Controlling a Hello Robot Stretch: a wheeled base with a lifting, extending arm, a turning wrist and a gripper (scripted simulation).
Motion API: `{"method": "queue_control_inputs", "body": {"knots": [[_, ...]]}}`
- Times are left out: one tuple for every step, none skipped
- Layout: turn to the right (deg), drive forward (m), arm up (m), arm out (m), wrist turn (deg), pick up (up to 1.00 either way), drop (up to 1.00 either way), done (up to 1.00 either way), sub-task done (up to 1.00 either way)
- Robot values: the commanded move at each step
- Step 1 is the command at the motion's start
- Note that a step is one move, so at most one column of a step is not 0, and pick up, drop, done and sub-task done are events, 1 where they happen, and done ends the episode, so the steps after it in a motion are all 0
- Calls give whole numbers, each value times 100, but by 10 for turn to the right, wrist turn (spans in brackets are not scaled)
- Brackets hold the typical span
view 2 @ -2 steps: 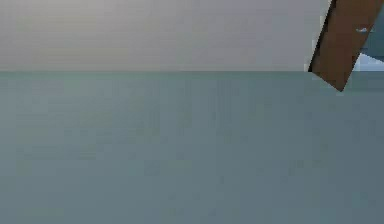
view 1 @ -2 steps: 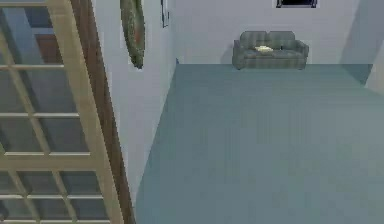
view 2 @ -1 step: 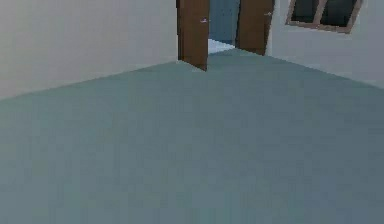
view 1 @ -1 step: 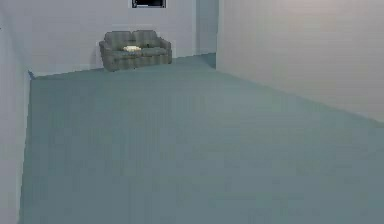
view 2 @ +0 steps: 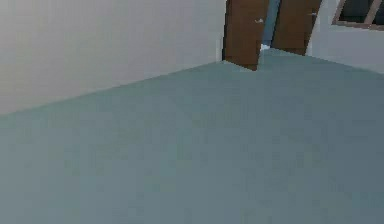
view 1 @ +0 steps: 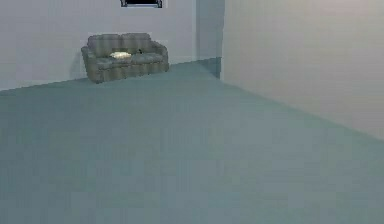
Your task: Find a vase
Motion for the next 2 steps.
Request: {"method": "queue_control_inputs", "body": {"knots": [[0,100,0,0,0,0,0,0,0],[0,100,0,0,0,0,0,0,0]]}}
